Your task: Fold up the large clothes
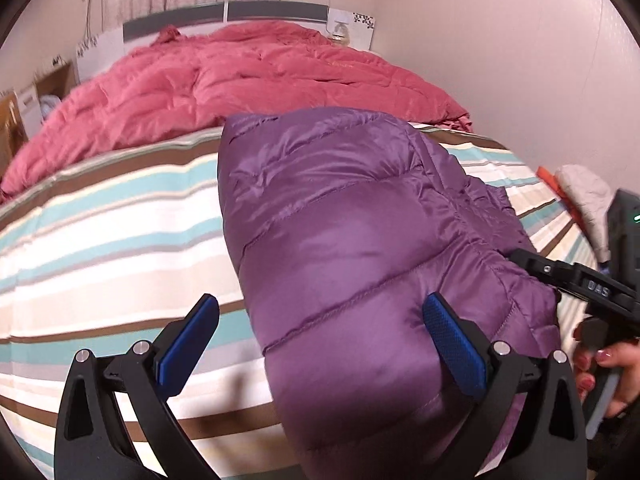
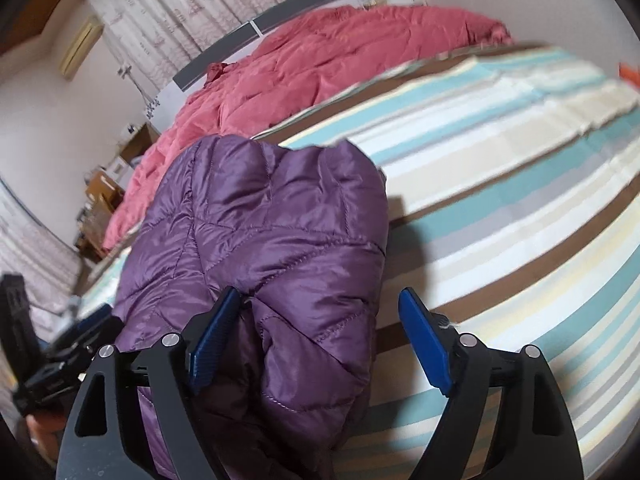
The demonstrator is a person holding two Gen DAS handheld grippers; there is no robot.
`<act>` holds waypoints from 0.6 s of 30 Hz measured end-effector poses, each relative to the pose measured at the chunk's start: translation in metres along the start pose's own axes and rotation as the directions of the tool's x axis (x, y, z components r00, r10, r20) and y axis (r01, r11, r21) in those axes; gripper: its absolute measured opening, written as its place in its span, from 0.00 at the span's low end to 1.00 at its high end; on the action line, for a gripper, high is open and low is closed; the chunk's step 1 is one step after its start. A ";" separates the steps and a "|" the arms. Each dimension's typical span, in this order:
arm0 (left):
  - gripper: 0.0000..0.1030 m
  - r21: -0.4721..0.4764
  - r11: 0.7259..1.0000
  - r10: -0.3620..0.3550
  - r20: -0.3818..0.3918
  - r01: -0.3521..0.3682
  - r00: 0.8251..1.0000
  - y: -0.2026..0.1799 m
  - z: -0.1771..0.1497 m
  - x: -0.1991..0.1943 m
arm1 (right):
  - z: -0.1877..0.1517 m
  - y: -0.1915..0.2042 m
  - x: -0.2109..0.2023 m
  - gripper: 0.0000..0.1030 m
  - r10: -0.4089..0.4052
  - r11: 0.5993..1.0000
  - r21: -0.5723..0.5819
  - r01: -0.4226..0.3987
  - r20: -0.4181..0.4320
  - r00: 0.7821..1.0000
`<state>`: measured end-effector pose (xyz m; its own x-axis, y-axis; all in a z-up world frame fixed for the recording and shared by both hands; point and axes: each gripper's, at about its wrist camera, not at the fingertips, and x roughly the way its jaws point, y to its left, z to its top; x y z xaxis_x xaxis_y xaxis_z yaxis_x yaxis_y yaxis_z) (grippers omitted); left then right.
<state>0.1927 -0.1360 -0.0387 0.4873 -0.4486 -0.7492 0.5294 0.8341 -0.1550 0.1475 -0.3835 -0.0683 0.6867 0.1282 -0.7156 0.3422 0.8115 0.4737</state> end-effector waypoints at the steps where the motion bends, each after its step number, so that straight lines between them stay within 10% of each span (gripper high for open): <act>1: 0.98 -0.006 1.000 -0.008 -0.002 0.008 1.000 0.003 0.000 0.000 | 0.000 -0.005 0.003 0.78 0.024 0.999 0.031 -0.023 -0.014 1.000; 18: 0.98 -0.064 0.993 -0.111 -0.132 0.103 0.985 0.020 -0.009 0.040 | 0.006 -0.022 0.002 0.78 0.155 0.983 0.108 -0.147 -0.067 0.986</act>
<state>0.2165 -0.1338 -0.0777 0.3300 -0.4917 -0.8058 0.5313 0.8024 -0.2720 0.1451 -0.4044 -0.0773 0.6866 0.2904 -0.6665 0.3045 0.7176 0.6264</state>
